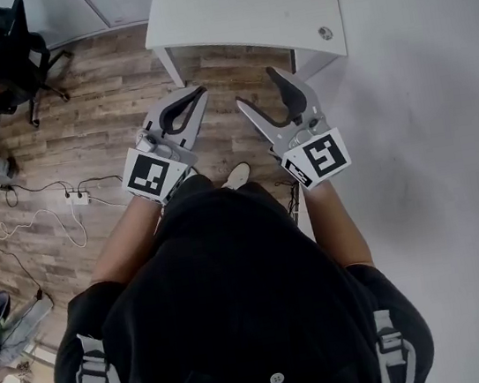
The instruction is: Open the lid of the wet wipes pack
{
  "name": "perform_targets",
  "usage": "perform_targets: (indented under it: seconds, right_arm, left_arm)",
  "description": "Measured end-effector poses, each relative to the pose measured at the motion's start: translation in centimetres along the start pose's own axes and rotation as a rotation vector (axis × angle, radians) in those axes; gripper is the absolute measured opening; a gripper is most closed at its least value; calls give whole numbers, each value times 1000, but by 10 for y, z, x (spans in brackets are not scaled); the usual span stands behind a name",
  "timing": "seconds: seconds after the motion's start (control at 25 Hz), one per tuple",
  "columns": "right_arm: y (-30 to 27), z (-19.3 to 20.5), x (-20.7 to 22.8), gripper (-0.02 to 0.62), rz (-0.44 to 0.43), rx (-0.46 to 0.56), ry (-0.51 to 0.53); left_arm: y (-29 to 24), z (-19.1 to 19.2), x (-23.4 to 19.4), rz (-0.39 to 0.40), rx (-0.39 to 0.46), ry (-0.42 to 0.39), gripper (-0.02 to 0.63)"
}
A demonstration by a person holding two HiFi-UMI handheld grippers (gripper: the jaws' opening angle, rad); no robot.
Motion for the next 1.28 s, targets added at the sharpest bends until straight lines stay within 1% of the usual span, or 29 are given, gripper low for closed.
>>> perform_targets:
  seconds: [0.12,0.28,0.52,0.6,0.76,0.92,1.08,1.28]
  right_arm:
    - [5,-4,5,310,-21,6,-1]
    - [24,-10,16,310,-40,14,-2]
    - [36,-9,23,308,-41,19,1]
    - [40,-7,25,308,-41,17,2]
    - [34,-11,31,308,-43,6,0]
    - [30,-2,43,308,-39,1,-4]
    - [16,4,65,308,-34,-6,-2]
    - [-11,4,91,308,-35,-22,-2]
  left_arm:
    - [-4,-5,7,-16,-4,-2,8]
    - [-12,-13,28,-40,-17,-9,8]
    - [-13,-12,41,-50,-38,-23,8]
    - [-17,-12,45,-51,-37,-16,8]
    - [-24,-16,39,-55,-51,0,8]
    - [-35,-3,34,-51,-58,-9,8]
    - [-56,13,19,-49,-45,0,8]
    - [-82,19,-9,-42,-37,5,8]
Point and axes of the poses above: the fingertips, and each gripper's own axes: y backward along the fingers, x to its right, z out of its underside, the point moved 9 cm from there along y, backward along the fingers, and after that the axes turned 7 degrees about -y, right-handed, at the moved point
